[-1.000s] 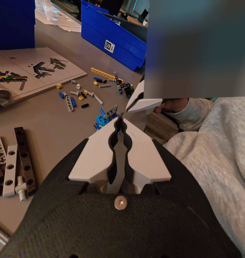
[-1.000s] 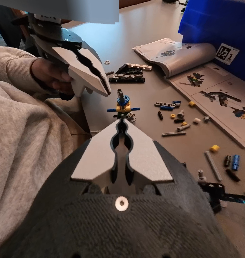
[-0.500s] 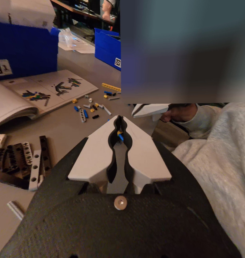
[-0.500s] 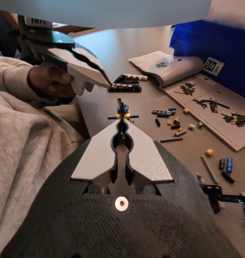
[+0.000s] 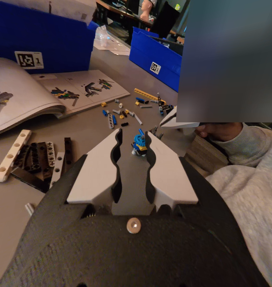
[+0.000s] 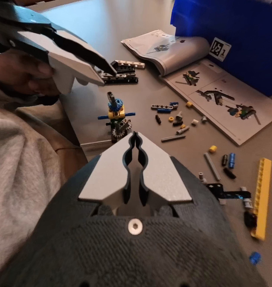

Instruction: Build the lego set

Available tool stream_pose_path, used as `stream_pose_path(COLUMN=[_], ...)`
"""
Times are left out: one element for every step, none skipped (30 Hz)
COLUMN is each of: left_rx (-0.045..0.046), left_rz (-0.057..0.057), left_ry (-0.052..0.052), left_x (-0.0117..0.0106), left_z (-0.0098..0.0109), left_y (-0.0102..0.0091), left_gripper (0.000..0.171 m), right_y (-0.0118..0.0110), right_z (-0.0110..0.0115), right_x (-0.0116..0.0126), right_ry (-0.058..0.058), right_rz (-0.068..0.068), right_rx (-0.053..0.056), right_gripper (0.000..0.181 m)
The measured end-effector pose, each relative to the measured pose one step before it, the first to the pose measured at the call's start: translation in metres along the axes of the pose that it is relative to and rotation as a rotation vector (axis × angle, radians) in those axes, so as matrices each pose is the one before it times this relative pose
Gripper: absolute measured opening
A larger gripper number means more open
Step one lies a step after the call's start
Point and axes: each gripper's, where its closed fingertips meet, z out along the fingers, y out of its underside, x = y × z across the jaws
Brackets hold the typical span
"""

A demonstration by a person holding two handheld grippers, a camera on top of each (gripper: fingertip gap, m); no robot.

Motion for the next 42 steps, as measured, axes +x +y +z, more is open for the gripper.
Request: stream_pose_path(left_rx=[-0.00763, -0.00863, -0.01046, -0.00754, -0.0051, -0.00422, -0.0034, -0.00313, 0.00044, 0.0059, 0.0103, 0.01075, 0.01088, 0.00478, -0.00367, -0.00803, -0.00935, -0.00793, -0.0046, -0.00217, -0.0017, -0.00517, -0.00807, -0.00821, -0.00729, -0.00519, -0.00418, -0.00359, -0.00359, -0.0061, -0.01436, -0.01362, 0.00046, 0.0083, 0.00786, 0.00171, -0.0013, -0.00083, 0.00179, 0.00477, 0.00533, 0.00311], left_rz=[-0.0022, 0.002, 0.0034, 0.0059, 0.0071, 0.0053, 0.0024, 0.0014, 0.0, -0.0001, 0.0009, -0.0019, -0.0058, -0.0084, -0.0119, -0.016, -0.0126, -0.0068, -0.0037, -0.0017, 0.001, 0.0011, -0.0029, -0.0052, -0.0071, -0.0112, -0.0133, -0.0142, -0.0142, -0.0133, -0.0069, -0.0026, -0.0019, 0.0011, -0.0035, -0.0106, -0.013, -0.0144, -0.0155, -0.0144, -0.0124, -0.0104], left_ry=[0.0107, 0.0113, 0.0051, -0.0003, -0.002, -0.0021, -0.0003, 0.0047, 0.0052, 0.004, 0.009, 0.0055, -0.0047, -0.0055, -0.0013, -0.006, 0.0005, 0.0083, 0.0061, 0.0035, 0.0068, 0.0097, 0.0039, 0.0022, 0.0043, 0.0047, 0.0093, 0.0125, 0.0133, 0.0156, 0.0146, -0.0002, -0.0109, -0.0025, 0.0022, 0.0041, 0.014, 0.0168, 0.0109, 0.0091, 0.0103, 0.0103], left_x=[0.00225, 0.00221, 0.001, 0.00043, 0.00035, 0.00044, 0.00067, 0.0013, 0.00138, 0.00105, 0.0015, 0.00077, -0.00101, -0.00147, -0.00123, -0.0022, -0.00107, 0.00039, 0.00031, 0.00026, 0.00084, 0.00142, 0.00032, 0.00006, 0.00021, 0.00028, 0.00087, 0.0013, 0.00152, 0.00202, 0.00211, 0.00026, -0.0011, -0.00005, 0.00023, -0.00021, 0.00066, 0.00092, 0.00007, -0.00018, 0.00027, 0.00046], left_z=[0.00124, 0.00105, 0.00102, 0.00078, 0.0008, 0.00073, 0.00106, 0.00094, 0.00048, 0.00004, -0.00045, -0.00063, -0.00063, -0.00027, 0.00033, 0.00074, 0.00091, 0.00058, 0.0003, 0.00015, -0.00009, 0.00012, 0.00033, 0.00053, 0.00044, 0.00039, 0.00039, 0.00031, 0.00029, 0.00046, 0.00076, 0.00057, -0.00012, -0.00064, -0.00094, -0.00057, -0.0003, -0.00057, -0.00045, -0.00059, -0.00055, -0.00051], left_y=[0.00199, 0.00213, 0.00203, 0.00132, 0.00088, 0.00078, 0.00093, 0.00077, 0.00003, -0.00064, -0.00129, -0.00147, -0.00151, -0.00076, 0.0004, 0.00087, 0.00099, 0.00078, 0.00054, 0.00028, 0.00033, 0.00074, 0.00109, 0.00119, 0.00108, 0.00094, 0.0007, 0.0007, 0.00075, 0.00097, 0.00208, 0.00189, 0.00041, -0.00046, -0.00049, 0.00005, 0.0002, -0.0002, -0.00054, -0.00108, -0.00116, -0.00072], left_gripper=[0.033, 0.038, 0.04, 0.041, 0.041, 0.042, 0.042, 0.042, 0.042, 0.042, 0.042, 0.042, 0.042, 0.041, 0.04, 0.039, 0.038, 0.038, 0.038, 0.038, 0.038, 0.038, 0.037, 0.036, 0.036, 0.036, 0.036, 0.036, 0.036, 0.037, 0.038, 0.04, 0.041, 0.042, 0.043, 0.044, 0.045, 0.045, 0.046, 0.045, 0.046, 0.046], right_y=[-0.0003, -0.00124, -0.00264, -0.00277, -0.00167, -0.00055, 0.00054, 0.00147, 0.00117, 0.00016, -0.00108, -0.00176, -0.00203, -0.00206, -0.00202, -0.00218, -0.00242, -0.00297, -0.00387, -0.00496, -0.00545, -0.00451, -0.00277, -0.00127, -0.00052, -0.00012, 0.00029, 0.00101, 0.00201, 0.00315, 0.00337, 0.00321, 0.00238, 0.0014, 0.00076, 0.00043, -0.0002, -0.0003, -0.00032, -0.0001, 0.00007, 0.00028], right_z=[-0.00079, -0.00127, -0.0017, -0.00141, -0.00076, -0.00012, 0.00021, 0.00044, 0.00032, 0.00002, -0.00033, -0.0003, -0.00021, -0.00019, -0.00015, -0.00027, -0.00038, -0.00064, -0.00086, -0.00058, 0.00002, 0.00091, 0.00184, 0.00255, 0.00317, 0.00382, 0.00464, 0.00523, 0.00558, 0.00553, 0.00465, 0.00371, 0.0029, 0.00199, 0.00153, 0.00115, 0.00086, 0.00056, 0.00053, 0.00028, 0.00007, -0.00012], right_x=[0.00162, 0.00129, 0.00098, -0.00043, -0.00145, -0.0012, -0.0011, -0.00133, -0.00084, -0.00062, -0.00071, -0.00098, -0.00114, -0.00116, -0.00082, -0.00077, -0.0011, -0.00064, -0.00049, -0.0008, -0.00115, -0.00108, -0.00068, -0.00076, -0.00114, -0.00166, -0.00214, -0.00226, -0.00239, -0.0016, 0.00038, 0.00094, 0.00079, 0.00044, -0.00022, -0.00031, -0.00021, -0.00029, -0.00007, 0.00022, 0.00037, 0.00076], right_ry=[0.0069, 0.0064, 0.007, -0.003, -0.0097, -0.0059, -0.0049, -0.0052, -0.0014, 0.0014, 0.0001, -0.0027, -0.0048, -0.0047, -0.0016, -0.0007, -0.0019, 0.0021, 0.0037, 0.0015, -0.0009, -0.0015, 0.0008, 0.0013, 0.0, -0.0022, -0.0062, -0.0088, -0.011, -0.0078, 0.0039, 0.0074, 0.0052, 0.0017, -0.0048, -0.007, -0.0064, -0.0066, -0.005, -0.003, -0.0017, 0.0], right_rz=[-0.0084, -0.0134, -0.0145, -0.0115, -0.005, 0.0004, 0.0013, -0.0009, -0.0044, -0.0067, -0.0072, -0.0058, -0.0034, -0.0014, -0.0016, -0.0034, -0.0054, -0.0077, -0.01, -0.008, -0.0021, 0.0027, 0.0037, 0.0009, -0.0033, -0.0055, -0.0047, -0.0016, 0.0, -0.0029, -0.0105, -0.0194, -0.0221, -0.0182, -0.012, -0.0058, -0.0023, -0.0002, 0.0029, 0.0053, 0.0085, 0.0129], right_rx=[0.0005, 0.0069, 0.0161, 0.0166, 0.0101, 0.0047, -0.0009, -0.0056, -0.0044, 0.0013, 0.0074, 0.0114, 0.0136, 0.0136, 0.0129, 0.0117, 0.0101, 0.0099, 0.0136, 0.0182, 0.0177, 0.01, -0.0011, -0.01, -0.0136, -0.0145, -0.017, -0.0225, -0.0308, -0.0378, -0.0405, -0.039, -0.0346, -0.0285, -0.0237, -0.0194, -0.014, -0.0102, -0.0095, -0.0097, -0.0094, -0.0092], right_gripper=[0.0, 0.0, 0.0, 0.0, 0.0, 0.0, 0.0, 0.0, 0.0, 0.0, 0.0, 0.0, 0.0, 0.0, 0.0, 0.0, 0.0, 0.0, 0.0, 0.0, 0.004, 0.007, 0.01, 0.011, 0.012, 0.013, 0.015, 0.017, 0.021, 0.023, 0.022, 0.022, 0.021, 0.021, 0.02, 0.02, 0.019, 0.017, 0.017, 0.016, 0.014, 0.012])
